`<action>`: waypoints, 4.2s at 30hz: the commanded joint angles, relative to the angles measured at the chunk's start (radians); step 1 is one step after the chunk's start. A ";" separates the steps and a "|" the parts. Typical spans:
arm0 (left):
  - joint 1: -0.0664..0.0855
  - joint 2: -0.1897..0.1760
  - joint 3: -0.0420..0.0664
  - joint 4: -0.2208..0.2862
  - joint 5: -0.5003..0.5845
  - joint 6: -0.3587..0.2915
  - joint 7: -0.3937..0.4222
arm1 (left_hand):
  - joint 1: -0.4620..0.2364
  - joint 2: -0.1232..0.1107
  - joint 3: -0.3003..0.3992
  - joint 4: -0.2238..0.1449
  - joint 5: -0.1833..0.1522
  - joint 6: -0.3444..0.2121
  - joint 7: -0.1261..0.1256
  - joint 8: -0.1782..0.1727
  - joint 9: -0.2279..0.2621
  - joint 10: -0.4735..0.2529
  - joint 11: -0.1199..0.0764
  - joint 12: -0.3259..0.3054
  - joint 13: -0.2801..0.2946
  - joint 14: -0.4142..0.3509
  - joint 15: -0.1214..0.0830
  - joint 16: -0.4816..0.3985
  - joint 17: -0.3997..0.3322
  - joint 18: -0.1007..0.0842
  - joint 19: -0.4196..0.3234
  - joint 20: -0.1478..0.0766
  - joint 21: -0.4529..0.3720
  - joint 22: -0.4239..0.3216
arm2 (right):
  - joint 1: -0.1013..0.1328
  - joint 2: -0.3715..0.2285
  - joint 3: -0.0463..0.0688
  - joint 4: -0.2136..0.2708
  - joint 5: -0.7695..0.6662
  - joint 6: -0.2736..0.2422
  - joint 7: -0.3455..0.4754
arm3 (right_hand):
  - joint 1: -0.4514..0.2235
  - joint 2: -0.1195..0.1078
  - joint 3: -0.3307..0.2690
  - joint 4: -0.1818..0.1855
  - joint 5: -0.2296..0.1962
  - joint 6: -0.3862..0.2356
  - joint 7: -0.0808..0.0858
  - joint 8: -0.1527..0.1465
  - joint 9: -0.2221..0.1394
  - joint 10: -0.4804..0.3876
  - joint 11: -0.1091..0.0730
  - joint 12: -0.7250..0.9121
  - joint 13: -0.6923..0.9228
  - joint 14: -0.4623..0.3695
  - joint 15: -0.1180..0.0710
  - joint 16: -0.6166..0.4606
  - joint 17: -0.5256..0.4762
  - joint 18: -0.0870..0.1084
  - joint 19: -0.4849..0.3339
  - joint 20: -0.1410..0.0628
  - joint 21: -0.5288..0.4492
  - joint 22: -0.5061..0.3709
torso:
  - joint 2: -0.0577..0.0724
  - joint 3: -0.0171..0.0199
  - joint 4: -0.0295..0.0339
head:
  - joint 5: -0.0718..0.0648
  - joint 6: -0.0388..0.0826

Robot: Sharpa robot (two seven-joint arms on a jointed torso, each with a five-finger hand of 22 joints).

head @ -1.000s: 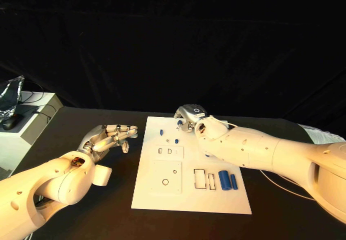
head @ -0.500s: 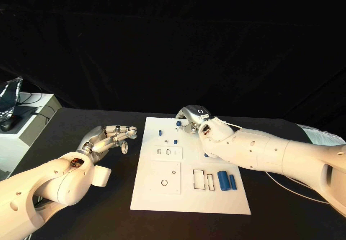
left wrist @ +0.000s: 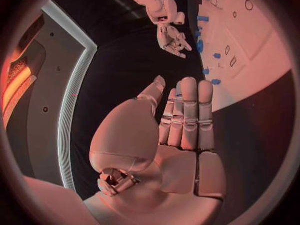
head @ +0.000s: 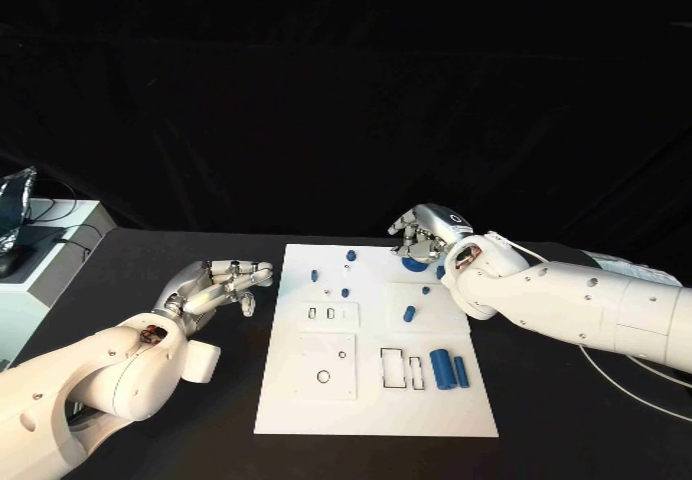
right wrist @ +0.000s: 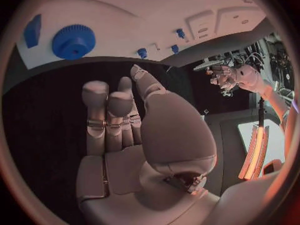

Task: Assemble the parts on the task board

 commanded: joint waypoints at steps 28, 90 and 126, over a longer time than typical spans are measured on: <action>-0.002 0.015 0.001 -0.018 -0.003 0.035 0.019 | 0.002 0.007 0.001 -0.009 -0.005 -0.004 0.000 0.007 0.000 -0.008 0.001 0.003 -0.001 -0.004 0.002 0.003 -0.002 0.023 0.003 0.000 -0.006 0.006 | 0.007 0.006 0.001 -0.106 0.024 0.262 -0.110 | -0.033 -0.047 -0.041 0.086 0.031 -0.055 0.016 0.003 0.002 0.069 0.019 0.371 0.473 0.017 0.038 0.189 0.327 -0.014 0.074 0.022 0.323 0.138 | 0.002 0.0009 0.0010 | -0.022 -0.001; -0.002 0.010 0.001 -0.021 -0.004 0.037 0.007 | 0.007 0.013 0.071 -0.050 -0.005 0.000 0.001 0.004 0.000 -0.006 -0.001 -0.002 -0.002 -0.006 0.000 0.006 -0.004 0.023 0.002 -0.002 -0.011 0.017 | 0.005 0.070 0.002 -0.215 0.101 0.416 -0.081 | -0.079 0.009 -0.028 0.063 0.250 -0.047 0.018 -0.010 -0.003 0.064 0.016 0.354 0.475 0.019 0.036 0.189 0.352 -0.018 0.070 0.021 0.344 0.143 | 0.001 0.0028 -0.0014 | -0.016 -0.020; -0.002 0.006 0.001 -0.021 -0.004 0.035 0.010 | 0.003 0.009 0.092 -0.058 -0.004 0.001 0.001 0.003 0.000 -0.006 -0.002 -0.003 -0.002 -0.006 -0.001 0.006 -0.004 0.023 0.003 -0.003 -0.013 0.022 | -0.010 0.058 -0.001 0.051 -0.127 0.097 -0.094 | -0.128 0.035 0.017 -0.020 0.188 0.007 0.001 -0.012 -0.003 0.099 0.003 0.360 0.498 0.023 0.026 0.190 0.366 -0.028 0.071 0.011 0.374 0.147 | 0.000 0.0013 -0.0023 | -0.005 -0.014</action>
